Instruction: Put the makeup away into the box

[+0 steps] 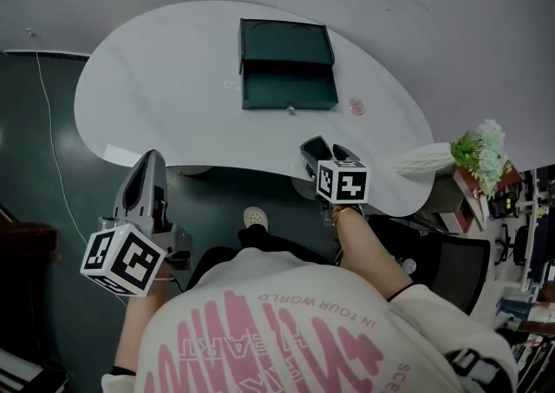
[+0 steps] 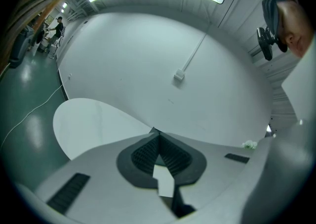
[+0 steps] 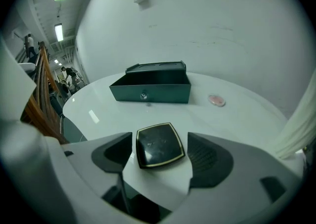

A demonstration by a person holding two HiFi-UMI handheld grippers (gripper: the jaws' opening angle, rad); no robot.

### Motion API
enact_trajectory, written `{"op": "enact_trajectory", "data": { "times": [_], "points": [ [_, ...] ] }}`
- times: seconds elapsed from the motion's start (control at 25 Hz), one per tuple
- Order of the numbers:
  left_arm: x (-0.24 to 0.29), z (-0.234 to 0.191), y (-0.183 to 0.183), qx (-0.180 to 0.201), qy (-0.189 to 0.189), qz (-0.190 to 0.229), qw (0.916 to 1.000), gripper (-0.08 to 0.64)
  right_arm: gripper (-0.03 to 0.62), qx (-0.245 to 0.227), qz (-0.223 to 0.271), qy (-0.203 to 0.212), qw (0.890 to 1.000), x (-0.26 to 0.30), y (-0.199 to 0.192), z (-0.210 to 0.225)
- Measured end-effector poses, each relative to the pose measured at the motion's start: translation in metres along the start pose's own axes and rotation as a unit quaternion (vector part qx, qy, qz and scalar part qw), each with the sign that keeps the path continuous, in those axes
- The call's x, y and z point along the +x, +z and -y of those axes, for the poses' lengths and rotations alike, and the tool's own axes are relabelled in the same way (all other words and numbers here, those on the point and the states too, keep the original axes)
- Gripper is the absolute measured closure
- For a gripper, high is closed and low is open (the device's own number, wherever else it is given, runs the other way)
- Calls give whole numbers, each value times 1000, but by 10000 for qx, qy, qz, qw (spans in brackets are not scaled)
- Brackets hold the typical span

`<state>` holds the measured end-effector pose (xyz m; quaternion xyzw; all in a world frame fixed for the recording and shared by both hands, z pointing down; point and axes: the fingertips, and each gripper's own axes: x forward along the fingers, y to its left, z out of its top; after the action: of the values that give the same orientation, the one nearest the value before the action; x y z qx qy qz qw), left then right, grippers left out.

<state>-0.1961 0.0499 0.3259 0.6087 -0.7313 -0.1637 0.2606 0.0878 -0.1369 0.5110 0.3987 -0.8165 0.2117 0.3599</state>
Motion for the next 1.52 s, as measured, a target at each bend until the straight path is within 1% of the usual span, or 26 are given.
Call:
{"op": "enact_trajectory", "data": {
  "times": [0.12,0.2,0.32,0.44,0.56,0.84,1.0,1.16,1.32,1.52],
  "points": [
    [-3,-1,1,-2,25,37,10000,558,246,134,-47,80,9999,2,-5,1],
    [-4,0,2,3,34,51,10000,558,242,140,-69,112,9998,4,-6,-1],
    [-6,-1,3,-3,62,56,10000,558,242,-57,-136,76,9999,7,-7,-3],
    [-8,-4,5,-16,109,91,9999,558,242,-207,-305,51,9993,12,-11,-6],
    [-9,-5,5,-34,130,113,9998,558,239,-176,-337,9,9993,12,-12,-4],
    [-9,-7,7,-74,129,129,9998,558,256,-41,-320,20,9995,11,-10,-4],
    [-8,-5,9,-85,115,157,9998,558,259,158,-267,97,9995,9,-9,-3],
    [-7,-3,10,-87,77,160,9998,558,261,233,-190,208,9993,6,-4,-5],
    [-5,-1,10,-97,48,151,9998,558,261,477,-45,361,9982,1,4,-7],
    [-1,3,10,-108,3,139,9998,557,261,414,190,374,9983,-7,24,-7]
  ]
}}
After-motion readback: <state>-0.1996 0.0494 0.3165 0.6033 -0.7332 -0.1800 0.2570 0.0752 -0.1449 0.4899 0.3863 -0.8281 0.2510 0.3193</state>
